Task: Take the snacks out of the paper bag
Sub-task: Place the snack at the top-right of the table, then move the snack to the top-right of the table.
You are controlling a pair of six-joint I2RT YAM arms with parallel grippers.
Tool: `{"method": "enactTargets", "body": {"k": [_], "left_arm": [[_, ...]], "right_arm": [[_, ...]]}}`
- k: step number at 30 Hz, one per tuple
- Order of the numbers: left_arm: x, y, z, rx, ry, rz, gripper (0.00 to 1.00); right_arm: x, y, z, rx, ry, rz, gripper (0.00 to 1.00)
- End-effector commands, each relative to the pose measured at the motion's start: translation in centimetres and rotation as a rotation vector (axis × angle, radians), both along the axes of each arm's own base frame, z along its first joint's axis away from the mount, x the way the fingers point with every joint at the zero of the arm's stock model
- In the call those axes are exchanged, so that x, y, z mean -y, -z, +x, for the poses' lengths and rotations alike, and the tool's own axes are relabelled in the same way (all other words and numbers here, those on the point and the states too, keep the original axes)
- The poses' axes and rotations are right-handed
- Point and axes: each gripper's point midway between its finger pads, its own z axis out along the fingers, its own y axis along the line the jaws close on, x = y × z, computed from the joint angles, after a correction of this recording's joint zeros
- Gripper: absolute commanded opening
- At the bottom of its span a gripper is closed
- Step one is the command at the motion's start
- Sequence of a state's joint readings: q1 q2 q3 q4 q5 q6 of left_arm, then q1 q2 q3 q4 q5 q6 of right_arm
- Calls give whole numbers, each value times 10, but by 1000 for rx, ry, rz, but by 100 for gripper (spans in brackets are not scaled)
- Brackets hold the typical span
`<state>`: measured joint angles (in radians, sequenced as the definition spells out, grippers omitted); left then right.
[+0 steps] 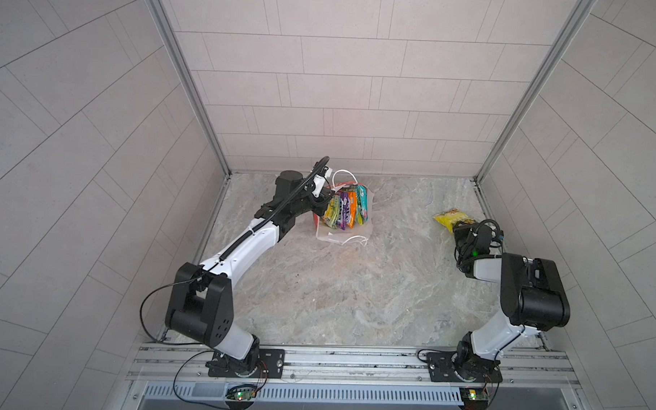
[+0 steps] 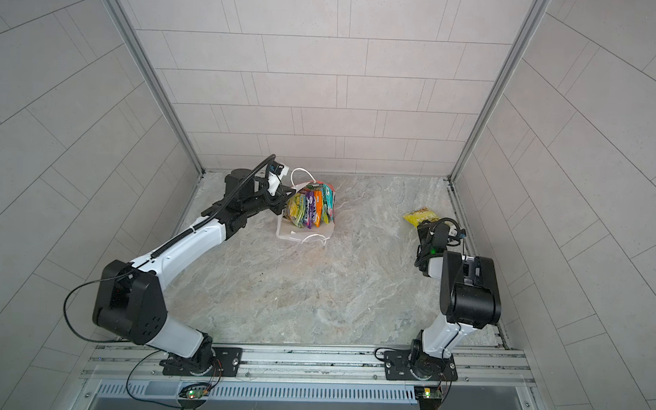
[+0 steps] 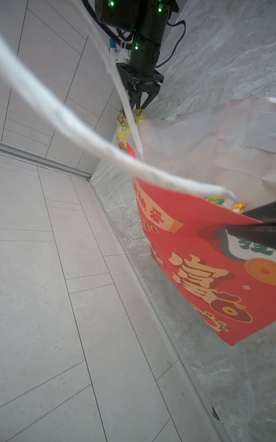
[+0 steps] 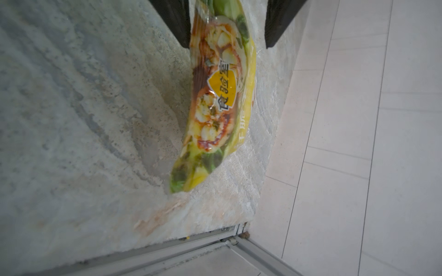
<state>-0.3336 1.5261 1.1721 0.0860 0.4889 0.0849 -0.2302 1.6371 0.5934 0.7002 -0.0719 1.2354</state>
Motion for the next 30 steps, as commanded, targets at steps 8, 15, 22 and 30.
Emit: {"method": "enactTargets", "body": {"k": [8, 15, 22, 30], "left_arm": [[8, -7, 1, 18, 31, -10, 0], [8, -5, 2, 19, 28, -9, 0], [7, 0, 4, -3, 16, -8, 0], [7, 4, 6, -8, 11, -1, 0]], "right_arm": [[-28, -54, -23, -24, -71, -70, 63], [-86, -77, 24, -147, -424, -275, 48], [-76, -31, 42, -301, -503, -313, 29], [-56, -30, 62, -291, -559, -277, 28]]}}
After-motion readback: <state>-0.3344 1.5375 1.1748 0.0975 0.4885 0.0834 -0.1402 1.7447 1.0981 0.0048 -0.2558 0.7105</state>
